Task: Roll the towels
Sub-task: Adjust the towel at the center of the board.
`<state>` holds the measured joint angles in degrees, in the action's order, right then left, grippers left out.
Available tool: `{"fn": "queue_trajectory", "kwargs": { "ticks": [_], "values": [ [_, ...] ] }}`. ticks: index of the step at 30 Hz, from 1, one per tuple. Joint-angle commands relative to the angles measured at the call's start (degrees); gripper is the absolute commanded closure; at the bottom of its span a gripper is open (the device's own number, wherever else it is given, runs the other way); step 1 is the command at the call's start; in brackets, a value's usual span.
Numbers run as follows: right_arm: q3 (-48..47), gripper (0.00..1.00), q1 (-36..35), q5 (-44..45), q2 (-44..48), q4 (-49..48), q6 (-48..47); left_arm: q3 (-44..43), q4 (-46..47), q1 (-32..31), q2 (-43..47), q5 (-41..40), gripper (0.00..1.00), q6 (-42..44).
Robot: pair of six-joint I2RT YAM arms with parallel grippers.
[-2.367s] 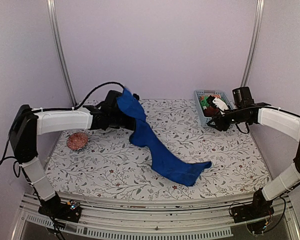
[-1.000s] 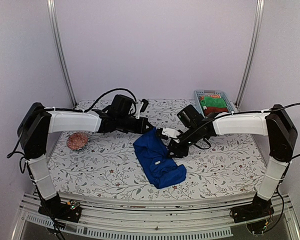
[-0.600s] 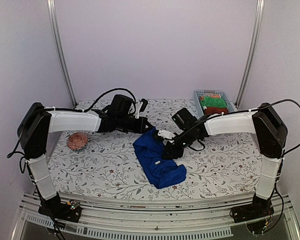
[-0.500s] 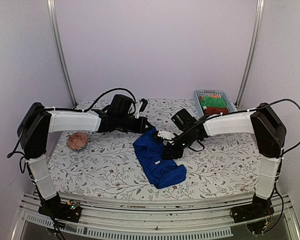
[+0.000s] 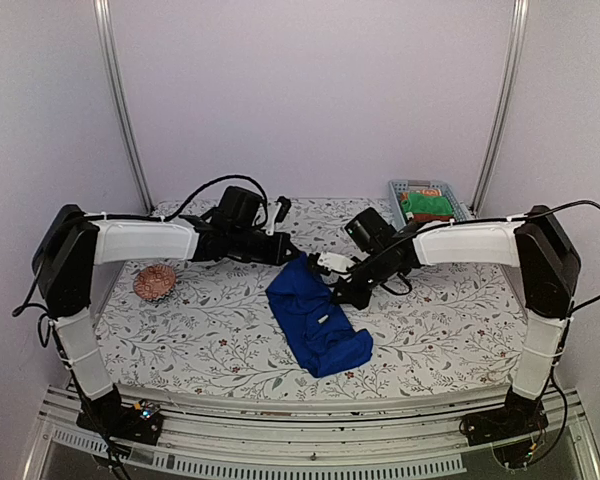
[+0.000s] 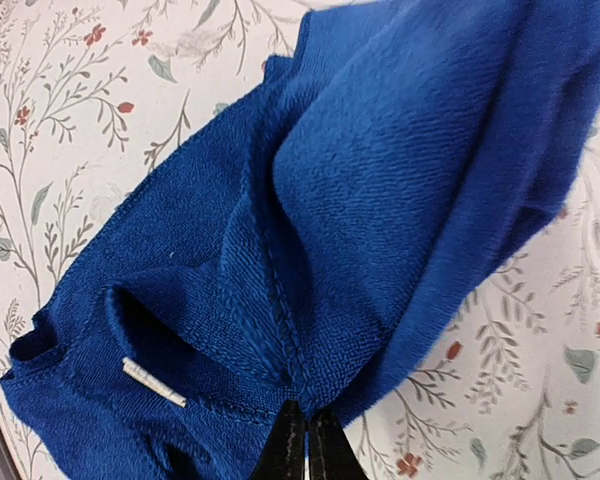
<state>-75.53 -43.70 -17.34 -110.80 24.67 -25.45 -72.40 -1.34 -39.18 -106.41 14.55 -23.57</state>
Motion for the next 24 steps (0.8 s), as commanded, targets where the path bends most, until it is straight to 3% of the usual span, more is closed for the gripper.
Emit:
{"fn": "queue_trajectory", "kwargs": {
  "ticks": [1,8,15,22,24],
  "values": [
    [-5.81,0.97,0.42,5.84,11.67,6.02,-5.47,-3.77,-5.57,1.32,7.25,-4.13,1.0,3.78],
    [-13.44,0.97,0.89,5.22,21.84,12.43,-12.11,-5.63,-6.29,1.24,21.55,-8.79,1.0,5.25],
    [-10.18,0.97,1.02,9.93,30.53,14.73,-14.21,-5.29,-7.17,-3.02,27.08,-5.35,1.0,3.52],
    [3.68,0.98,9.34,10.21,42.31,16.36,-17.25,-8.34,-9.89,-9.91,17.23,0.35,1.0,5.31],
    [7.23,0.98,14.69,10.62,43.44,15.92,-17.78,-10.12,-11.95,-9.95,12.77,0.47,0.87,7.29]
  ]
}}
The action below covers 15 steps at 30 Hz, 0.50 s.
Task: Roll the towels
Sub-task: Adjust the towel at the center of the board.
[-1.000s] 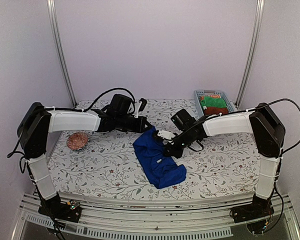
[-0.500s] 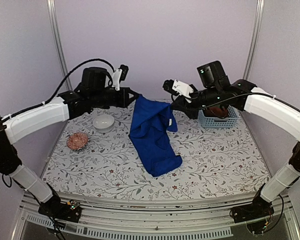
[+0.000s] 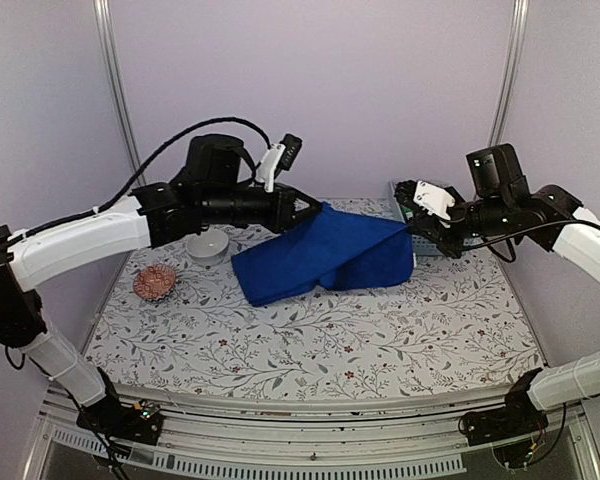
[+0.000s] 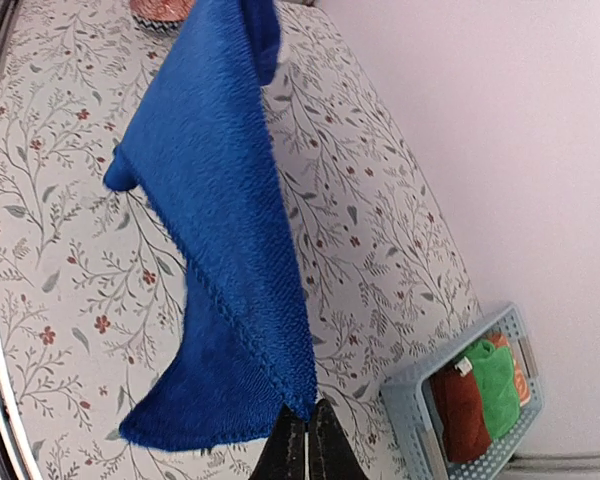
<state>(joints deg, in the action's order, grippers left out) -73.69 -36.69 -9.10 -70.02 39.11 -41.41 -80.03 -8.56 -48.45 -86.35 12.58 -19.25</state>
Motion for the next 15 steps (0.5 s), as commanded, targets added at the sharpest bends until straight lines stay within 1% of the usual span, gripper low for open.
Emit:
{"fn": "queue_trajectory", "kwargs": {
  "ticks": [1,3,4,6,8,10,15],
  "values": [
    [7.06,0.98,10.97,2.33,2.95,0.95,-2.09,-3.37,-6.03,-0.75,-9.31,1.58,0.78,4.44],
    [9.86,0.98,17.35,2.56,2.94,-0.54,-2.68,-3.94,-8.01,-0.78,-11.6,-1.74,0.65,7.13],
    [11.24,0.98,19.1,2.89,2.45,-1.07,-2.7,-3.23,-8.2,-0.77,-12.11,-3.42,0.61,8.21],
    [14.45,0.98,19.86,3.81,1.12,-1.69,-2.55,-0.65,-8.34,-0.67,-12.35,-6.03,0.57,10.21],
    [18.35,0.98,19.97,2.94,-0.61,-3.27,-0.97,1.96,-9.63,-0.63,-12.77,-8.04,0.56,10.95],
    [20.99,0.98,19.93,2.78,-2.64,-6.44,0.57,4.68,-11.34,-0.6,-13.38,-10.3,0.57,10.92],
    [23.14,0.98,19.97,3.85,-7.48,-13.73,6.34,12.36,-13.3,-0.76,-12.3,-11.11,0.67,10.13]
  ]
}}
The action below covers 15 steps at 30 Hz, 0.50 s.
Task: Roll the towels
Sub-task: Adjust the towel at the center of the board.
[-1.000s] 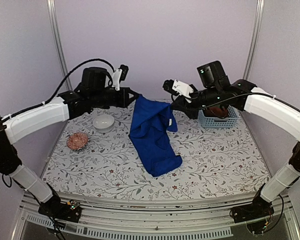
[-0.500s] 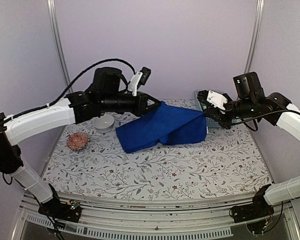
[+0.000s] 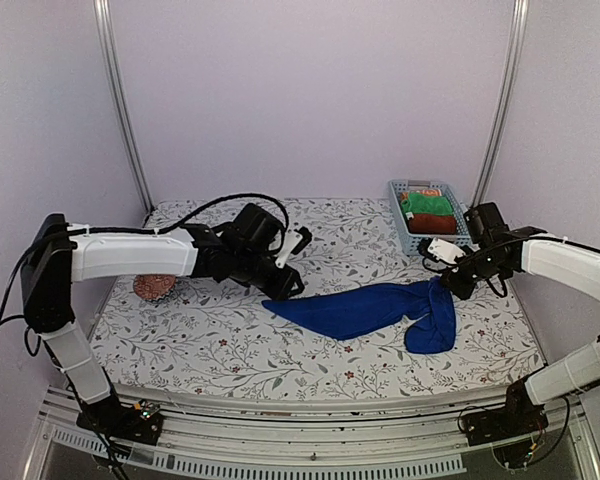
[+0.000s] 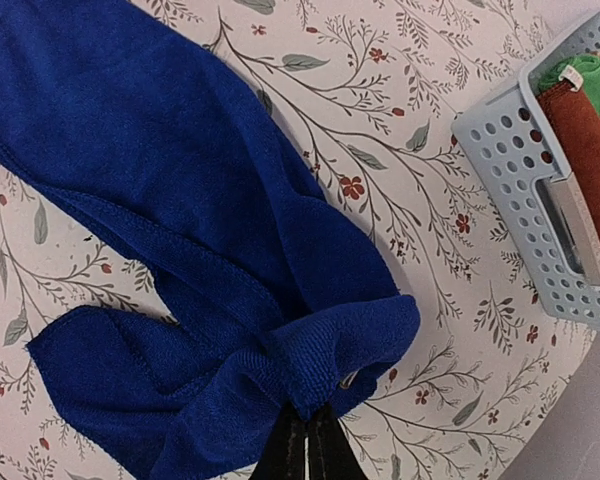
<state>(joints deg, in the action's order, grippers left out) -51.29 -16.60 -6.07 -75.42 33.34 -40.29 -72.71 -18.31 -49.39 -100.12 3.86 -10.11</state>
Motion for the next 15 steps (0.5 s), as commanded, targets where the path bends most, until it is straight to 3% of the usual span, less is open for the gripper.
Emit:
{"fn": "queue_trajectory", "kwargs": {
  "ticks": [1,8,15],
  "values": [
    [0.85,0.98,-0.11,0.56,-2.54,-8.81,5.82,6.25,-3.35,0.24,1.58,-1.55,0.68,1.04],
    [0.35,0.98,-0.11,-0.42,-3.14,-11.03,7.48,8.52,0.39,0.17,-1.31,5.1,0.6,0.57],
    [2.81,0.98,-0.1,-0.49,-2.34,-12.51,8.39,2.08,5.29,-5.54,-7.56,9.99,0.67,1.82]
  ]
}}
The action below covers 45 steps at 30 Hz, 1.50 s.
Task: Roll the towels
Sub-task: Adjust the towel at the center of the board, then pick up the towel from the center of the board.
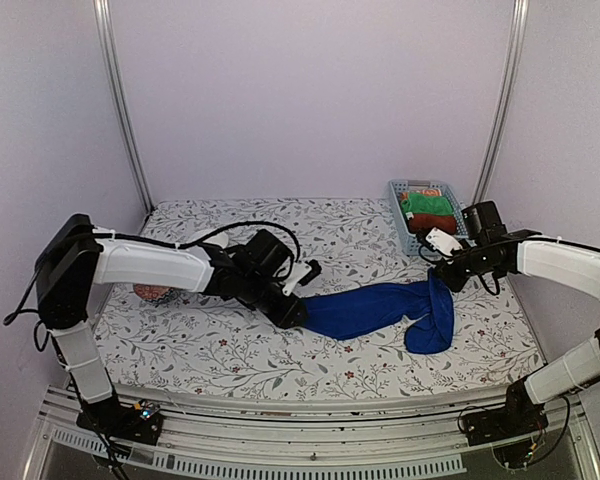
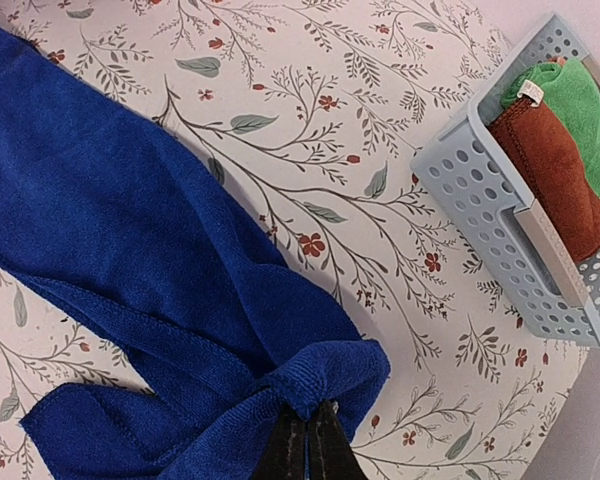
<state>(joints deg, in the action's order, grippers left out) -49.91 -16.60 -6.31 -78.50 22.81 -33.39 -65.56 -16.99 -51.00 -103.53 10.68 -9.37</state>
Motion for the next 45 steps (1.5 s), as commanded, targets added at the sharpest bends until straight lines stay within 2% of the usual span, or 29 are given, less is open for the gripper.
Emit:
{"fn": "queue_trajectory", "kwargs": {
  "ticks": [1,5,9,17,24,30,33,38,45],
  "values": [
    [1.52,0.98,-0.1,-0.09,0.84,-2.1,1.55,-6.88,3.7,-4.72,-5.61,2.23,0.69,1.21],
    [1.91,0.98,-0.01,0.17,1.73,-2.8,1.74,-13.68,1.08,-6.85,-12.45,-2.6,0.69,2.62],
    [2.11,0.98,0.04,0.06,1.71,-3.05,1.83,-18.37,-1.45,-8.72,-16.38,-6.34,0.65,4.52],
    [1.92,0.97,0.04,-0.23,1.08,-3.13,1.75,-22.39,-4.22,-9.65,-21.09,-5.12,0.65,7.01],
    [1.95,0.98,0.06,-0.33,1.12,-3.12,1.75,-22.86,-5.34,-9.66,-22.22,-6.24,0.77,6.61],
    [1.87,0.98,0.0,-0.18,0.89,-3.16,1.75,-22.69,-5.0,-9.7,-21.62,-7.26,0.95,6.47],
    [1.84,0.98,0.06,-0.17,1.11,-3.14,1.83,-22.19,-4.25,-9.68,-19.69,-7.77,1.0,6.2],
    [0.13,0.98,0.39,0.58,1.97,-2.46,1.84,-20.33,-4.59,-8.55,-11.87,-11.26,1.0,7.19],
    [-16.05,0.98,8.35,-0.74,3.29,3.44,-0.77,-19.08,-11.62,0.48,5.44,-21.11,1.0,9.43]
  ]
}}
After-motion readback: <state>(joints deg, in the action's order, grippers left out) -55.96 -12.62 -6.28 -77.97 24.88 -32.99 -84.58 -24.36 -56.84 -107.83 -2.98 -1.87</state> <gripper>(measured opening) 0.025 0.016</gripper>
